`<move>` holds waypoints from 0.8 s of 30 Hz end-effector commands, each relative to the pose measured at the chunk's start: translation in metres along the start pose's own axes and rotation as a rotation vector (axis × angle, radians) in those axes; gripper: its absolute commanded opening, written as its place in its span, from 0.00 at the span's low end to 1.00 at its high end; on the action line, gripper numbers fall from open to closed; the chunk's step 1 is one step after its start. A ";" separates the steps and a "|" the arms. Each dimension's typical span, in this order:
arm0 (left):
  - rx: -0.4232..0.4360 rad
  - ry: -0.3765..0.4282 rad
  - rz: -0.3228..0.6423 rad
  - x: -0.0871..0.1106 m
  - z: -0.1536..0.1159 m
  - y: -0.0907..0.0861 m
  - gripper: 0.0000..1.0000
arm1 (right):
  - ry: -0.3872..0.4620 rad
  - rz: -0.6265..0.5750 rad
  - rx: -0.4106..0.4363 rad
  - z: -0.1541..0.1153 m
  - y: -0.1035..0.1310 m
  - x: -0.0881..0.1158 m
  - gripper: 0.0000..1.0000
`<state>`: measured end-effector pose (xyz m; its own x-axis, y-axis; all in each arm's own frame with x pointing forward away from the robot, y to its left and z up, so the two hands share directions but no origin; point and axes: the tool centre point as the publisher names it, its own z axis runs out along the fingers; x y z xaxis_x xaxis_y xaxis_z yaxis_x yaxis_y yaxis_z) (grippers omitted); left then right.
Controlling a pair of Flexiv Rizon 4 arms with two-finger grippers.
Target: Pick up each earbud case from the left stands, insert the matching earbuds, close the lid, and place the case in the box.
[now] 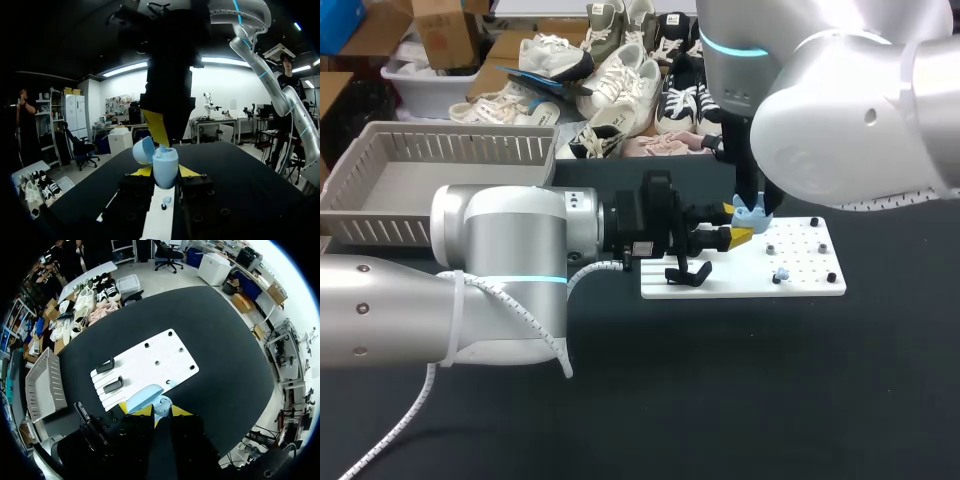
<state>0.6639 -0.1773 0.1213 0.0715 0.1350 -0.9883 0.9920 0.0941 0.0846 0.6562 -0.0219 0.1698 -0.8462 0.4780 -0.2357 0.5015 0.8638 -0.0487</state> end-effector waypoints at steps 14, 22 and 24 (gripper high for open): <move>-0.007 -0.003 0.001 0.001 0.001 -0.001 0.00 | 0.003 0.006 0.004 0.000 -0.002 0.002 0.00; -0.007 -0.003 0.001 0.001 0.001 -0.001 0.00 | -0.004 0.008 0.002 -0.003 -0.001 0.001 0.00; -0.007 -0.003 0.001 0.001 0.001 -0.001 0.00 | -0.003 0.008 0.001 -0.003 -0.001 0.002 0.00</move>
<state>0.6640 -0.1773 0.1214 0.0716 0.1350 -0.9883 0.9919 0.0943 0.0847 0.6561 -0.0218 0.1714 -0.8440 0.4819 -0.2353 0.5051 0.8617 -0.0472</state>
